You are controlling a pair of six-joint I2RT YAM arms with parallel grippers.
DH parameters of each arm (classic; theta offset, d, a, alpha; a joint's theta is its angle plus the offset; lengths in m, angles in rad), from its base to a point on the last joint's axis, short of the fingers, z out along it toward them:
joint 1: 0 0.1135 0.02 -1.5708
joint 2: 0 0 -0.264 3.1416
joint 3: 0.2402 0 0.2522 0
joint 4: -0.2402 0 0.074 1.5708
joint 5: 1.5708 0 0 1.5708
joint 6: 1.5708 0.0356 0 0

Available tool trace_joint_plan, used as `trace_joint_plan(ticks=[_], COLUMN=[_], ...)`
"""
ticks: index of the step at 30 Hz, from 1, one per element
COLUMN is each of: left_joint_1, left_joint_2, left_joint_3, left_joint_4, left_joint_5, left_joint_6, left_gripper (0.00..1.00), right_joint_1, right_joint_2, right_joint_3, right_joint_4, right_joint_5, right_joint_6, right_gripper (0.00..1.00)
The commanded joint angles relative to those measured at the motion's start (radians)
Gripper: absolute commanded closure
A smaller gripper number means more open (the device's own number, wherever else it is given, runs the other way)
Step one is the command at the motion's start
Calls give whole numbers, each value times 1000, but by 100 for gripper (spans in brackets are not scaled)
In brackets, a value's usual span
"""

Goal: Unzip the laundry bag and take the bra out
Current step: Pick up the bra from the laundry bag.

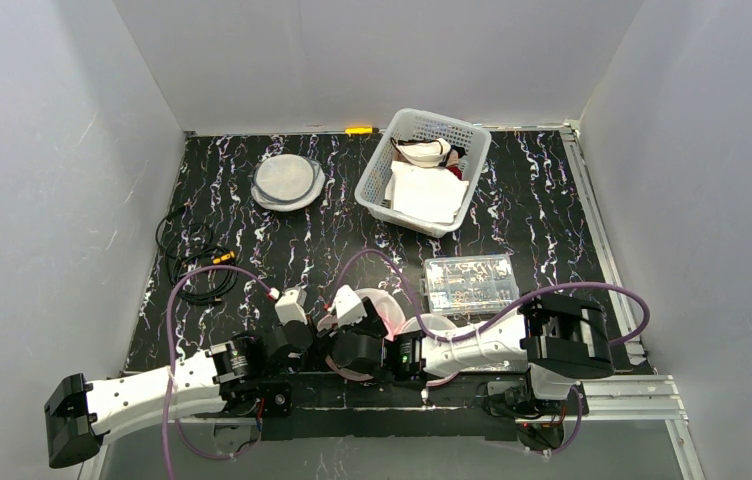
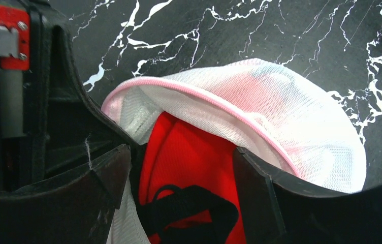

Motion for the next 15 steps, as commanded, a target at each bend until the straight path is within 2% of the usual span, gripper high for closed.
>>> trace_joint_plan(ticks=[1,5,15], left_joint_1=[-2,-2,-2], left_joint_2=[-8,-9,-27], left_joint_3=[-2,5,10], left_joint_4=[-18,-18,-32], left_joint_5=[-10,-8,-5], left_joint_6=[8,10,13], left_gripper=[100,100,100], right_joint_1=[0,1,-13], right_joint_2=[17,43,119], right_joint_3=[66,74,105], right_joint_4=[-25,-40,-80], right_joint_5=[42,38,45], right_joint_6=[-14,-10,-6], right_gripper=[20,22,40])
